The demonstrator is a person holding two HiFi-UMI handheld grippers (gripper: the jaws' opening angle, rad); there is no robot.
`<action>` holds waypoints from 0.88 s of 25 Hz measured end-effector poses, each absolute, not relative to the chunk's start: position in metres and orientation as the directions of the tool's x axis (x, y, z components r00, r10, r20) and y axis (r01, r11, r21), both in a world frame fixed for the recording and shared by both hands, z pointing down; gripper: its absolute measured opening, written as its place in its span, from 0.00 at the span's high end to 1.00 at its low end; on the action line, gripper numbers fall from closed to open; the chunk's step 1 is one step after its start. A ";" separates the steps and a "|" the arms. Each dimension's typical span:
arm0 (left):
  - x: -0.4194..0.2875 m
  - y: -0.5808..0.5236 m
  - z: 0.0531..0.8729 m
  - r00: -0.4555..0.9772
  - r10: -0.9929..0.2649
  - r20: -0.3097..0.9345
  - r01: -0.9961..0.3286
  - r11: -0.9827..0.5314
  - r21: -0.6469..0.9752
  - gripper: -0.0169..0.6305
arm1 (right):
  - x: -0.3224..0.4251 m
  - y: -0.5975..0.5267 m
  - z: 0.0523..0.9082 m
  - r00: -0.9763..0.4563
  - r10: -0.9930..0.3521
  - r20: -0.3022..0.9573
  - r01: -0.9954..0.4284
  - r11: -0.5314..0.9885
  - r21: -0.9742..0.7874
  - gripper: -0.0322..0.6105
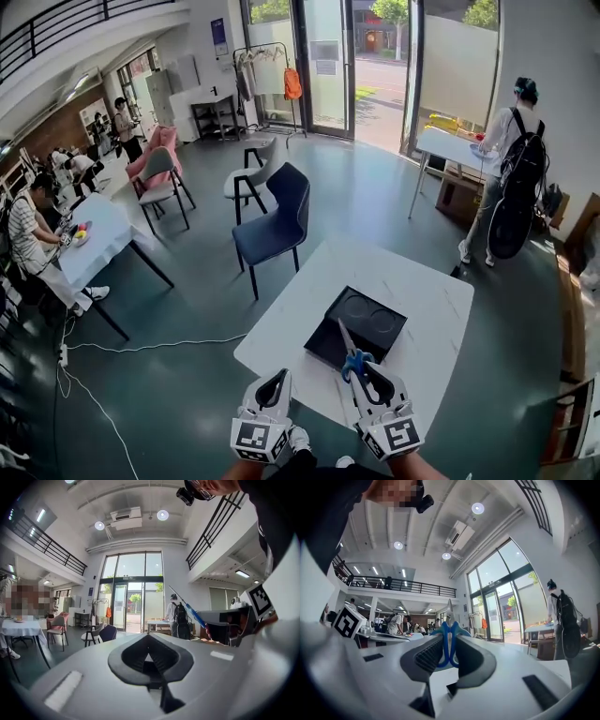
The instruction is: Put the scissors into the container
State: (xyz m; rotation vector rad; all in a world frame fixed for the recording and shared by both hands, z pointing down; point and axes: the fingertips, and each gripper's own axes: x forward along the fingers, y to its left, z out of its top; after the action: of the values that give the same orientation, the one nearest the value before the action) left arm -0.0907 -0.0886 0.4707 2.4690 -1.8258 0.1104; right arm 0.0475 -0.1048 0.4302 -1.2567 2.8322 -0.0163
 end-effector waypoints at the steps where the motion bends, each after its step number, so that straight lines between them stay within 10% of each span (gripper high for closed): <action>1: -0.092 -0.095 0.471 0.302 -0.948 0.100 -0.953 -0.302 0.016 0.96 | 0.045 -0.110 0.431 -0.663 -0.748 -0.032 -0.747 0.664 -0.026 0.81; 22: -0.118 -0.175 0.503 0.519 -0.846 0.124 -0.855 -0.514 0.069 0.96 | 0.020 -0.161 0.474 -0.485 -0.869 0.098 -0.873 0.488 0.007 0.81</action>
State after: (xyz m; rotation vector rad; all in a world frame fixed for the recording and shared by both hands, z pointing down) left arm -0.1178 -0.1751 0.5035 2.6306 -1.4800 0.1124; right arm 0.0198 -0.1607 0.4737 -1.6336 2.7847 -0.0707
